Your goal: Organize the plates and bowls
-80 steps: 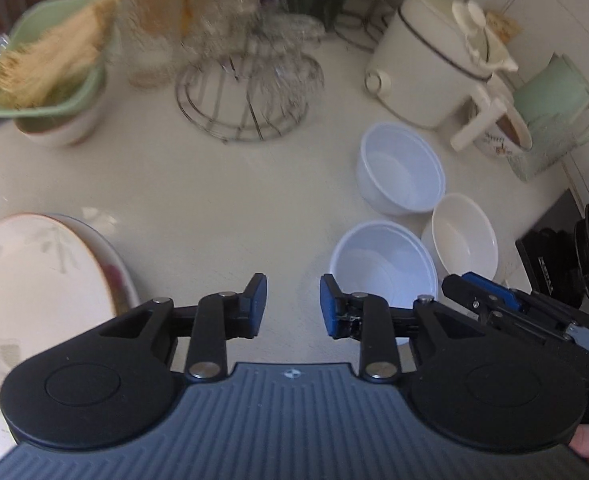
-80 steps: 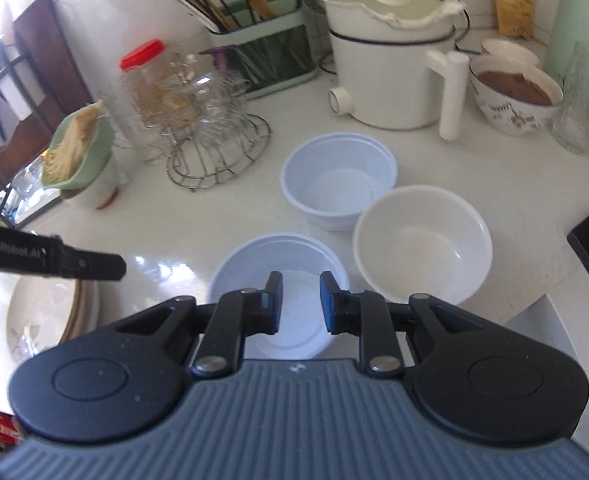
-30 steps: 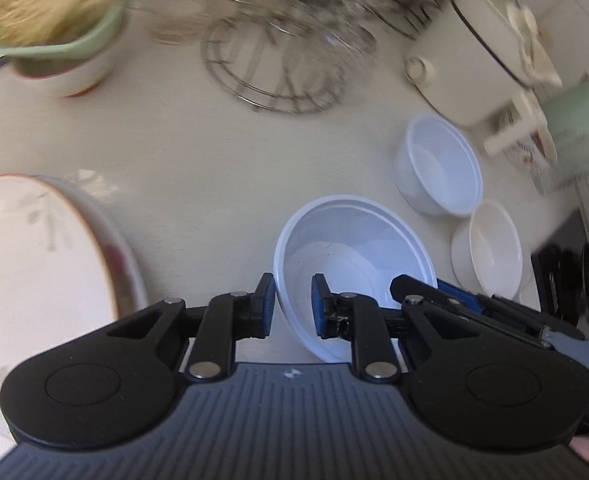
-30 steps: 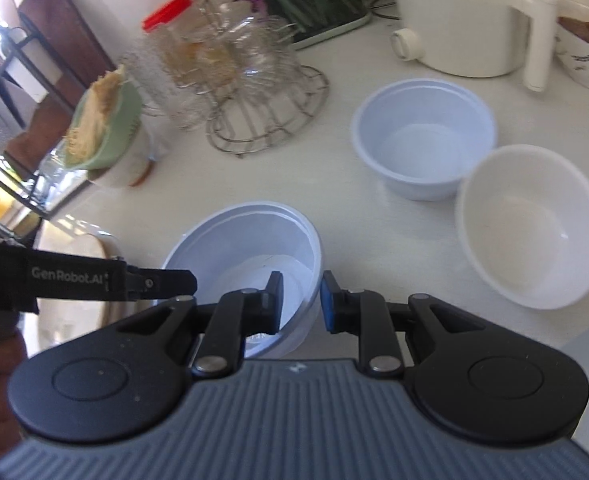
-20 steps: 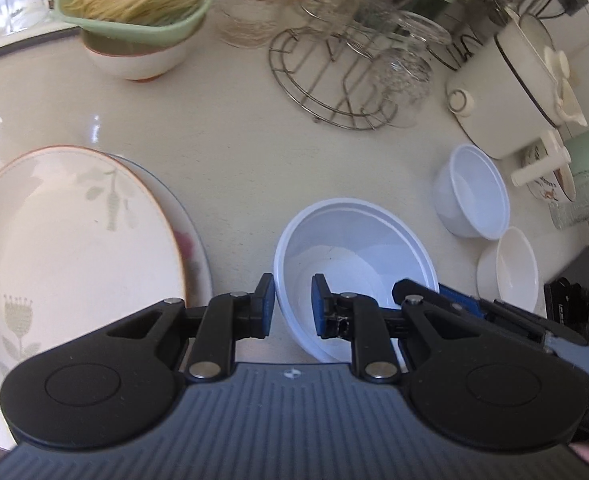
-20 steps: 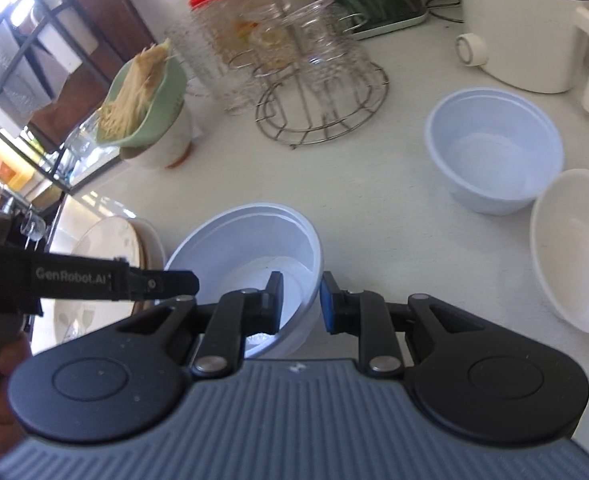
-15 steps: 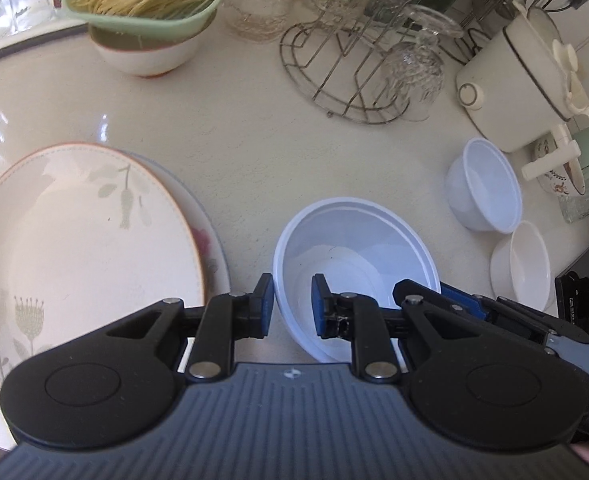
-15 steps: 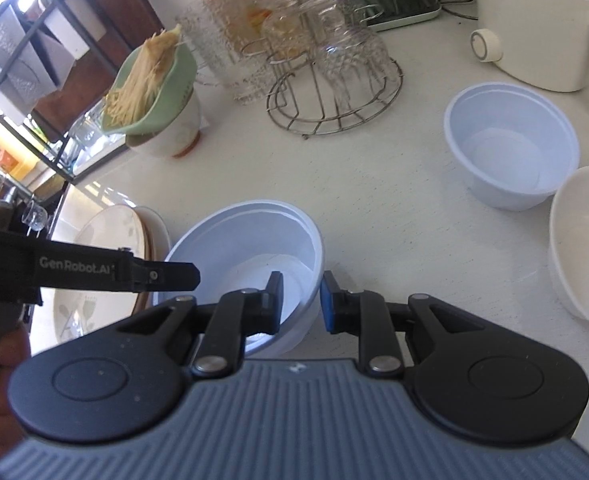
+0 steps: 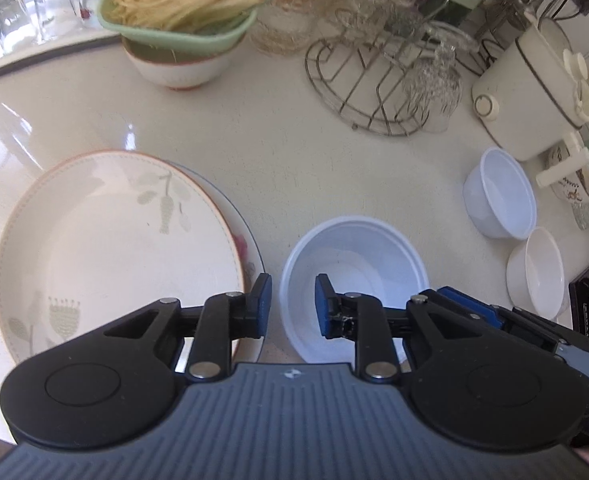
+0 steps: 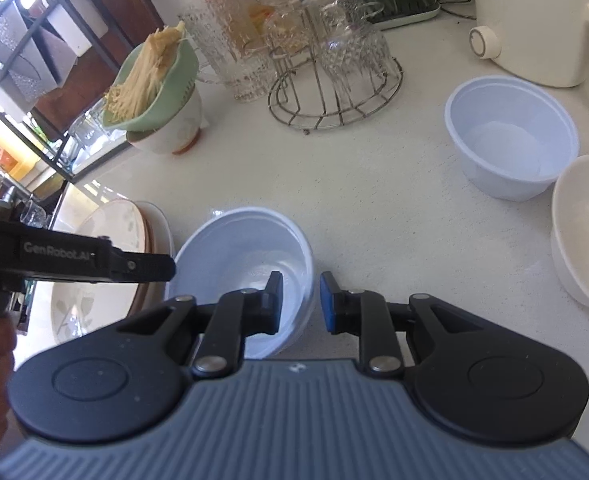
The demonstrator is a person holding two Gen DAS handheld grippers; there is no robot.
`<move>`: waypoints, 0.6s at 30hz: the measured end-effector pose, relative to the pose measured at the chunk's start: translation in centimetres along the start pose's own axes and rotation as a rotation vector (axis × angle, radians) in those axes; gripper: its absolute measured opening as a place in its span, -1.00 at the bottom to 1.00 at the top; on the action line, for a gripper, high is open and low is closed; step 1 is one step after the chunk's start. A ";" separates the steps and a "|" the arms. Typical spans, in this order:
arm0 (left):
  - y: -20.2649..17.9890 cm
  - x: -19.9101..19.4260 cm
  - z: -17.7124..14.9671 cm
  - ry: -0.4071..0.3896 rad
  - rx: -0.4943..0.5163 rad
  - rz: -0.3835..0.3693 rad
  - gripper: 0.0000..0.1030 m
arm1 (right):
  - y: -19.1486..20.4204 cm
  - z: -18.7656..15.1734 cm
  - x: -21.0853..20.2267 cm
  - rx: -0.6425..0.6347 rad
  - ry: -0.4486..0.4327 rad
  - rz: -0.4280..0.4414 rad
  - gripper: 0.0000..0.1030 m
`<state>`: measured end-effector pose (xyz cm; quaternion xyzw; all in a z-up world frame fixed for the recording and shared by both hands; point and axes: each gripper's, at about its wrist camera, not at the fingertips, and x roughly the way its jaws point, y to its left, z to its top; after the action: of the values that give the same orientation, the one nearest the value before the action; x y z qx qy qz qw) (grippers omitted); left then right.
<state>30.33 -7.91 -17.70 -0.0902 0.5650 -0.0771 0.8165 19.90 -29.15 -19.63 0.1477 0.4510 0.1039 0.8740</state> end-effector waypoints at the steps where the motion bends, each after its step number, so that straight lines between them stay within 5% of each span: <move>1: -0.1 -0.3 0.1 -0.009 0.004 -0.002 -0.47 | 0.0 0.1 -0.2 -0.001 -0.007 -0.007 -0.53; 18: -2.8 -10.8 0.8 -0.185 0.159 -0.066 -0.47 | 1.9 1.6 -7.8 0.009 -0.171 -0.032 -0.53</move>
<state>27.23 -8.11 -6.95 -0.0506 0.4761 -0.1397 0.8668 16.71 -30.10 -12.18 0.1528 0.3774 0.0749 0.9103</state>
